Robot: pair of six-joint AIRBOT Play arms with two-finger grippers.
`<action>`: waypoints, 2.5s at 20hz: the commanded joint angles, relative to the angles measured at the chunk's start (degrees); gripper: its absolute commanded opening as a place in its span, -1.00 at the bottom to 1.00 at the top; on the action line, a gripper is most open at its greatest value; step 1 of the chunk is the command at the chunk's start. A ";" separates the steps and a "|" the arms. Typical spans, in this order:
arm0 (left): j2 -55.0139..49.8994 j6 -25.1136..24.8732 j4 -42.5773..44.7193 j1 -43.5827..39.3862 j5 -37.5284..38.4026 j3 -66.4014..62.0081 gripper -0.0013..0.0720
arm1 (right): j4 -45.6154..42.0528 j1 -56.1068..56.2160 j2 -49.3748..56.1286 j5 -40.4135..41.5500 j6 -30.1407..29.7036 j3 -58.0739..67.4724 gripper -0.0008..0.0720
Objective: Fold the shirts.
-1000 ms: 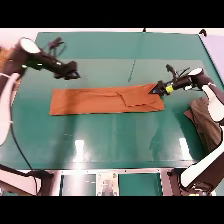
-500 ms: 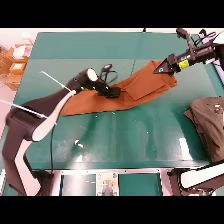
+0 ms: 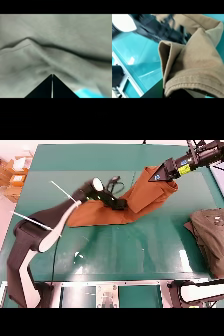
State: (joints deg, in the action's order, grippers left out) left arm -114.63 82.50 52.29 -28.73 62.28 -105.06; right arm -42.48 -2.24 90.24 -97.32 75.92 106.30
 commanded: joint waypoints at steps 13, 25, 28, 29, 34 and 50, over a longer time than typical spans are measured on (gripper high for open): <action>27.19 3.96 29.81 39.10 27.30 1.03 -0.90 | 0.11 44.11 19.52 58.66 6.40 -1.68 -0.83; 27.28 2.49 28.70 43.47 26.05 1.09 -0.90 | -11.63 15.17 14.97 29.59 11.52 -2.51 0.38; 27.23 2.54 28.24 43.47 26.03 1.09 -0.90 | -8.94 9.18 14.38 26.05 11.19 -11.61 0.63; 27.23 2.54 28.09 43.47 26.05 1.09 -0.90 | -7.04 9.05 14.58 27.02 10.23 -14.91 0.67; 27.17 2.54 28.09 43.47 26.14 1.09 -0.89 | 3.32 15.91 19.63 33.97 6.32 -21.20 0.67; 27.17 2.51 28.09 43.47 27.36 1.09 -0.89 | 5.70 -4.94 -2.56 25.11 13.86 -5.55 -0.93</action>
State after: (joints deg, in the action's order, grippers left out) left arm -87.44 85.03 80.38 14.70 89.45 -103.96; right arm -34.44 3.09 96.29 -67.42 86.32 99.11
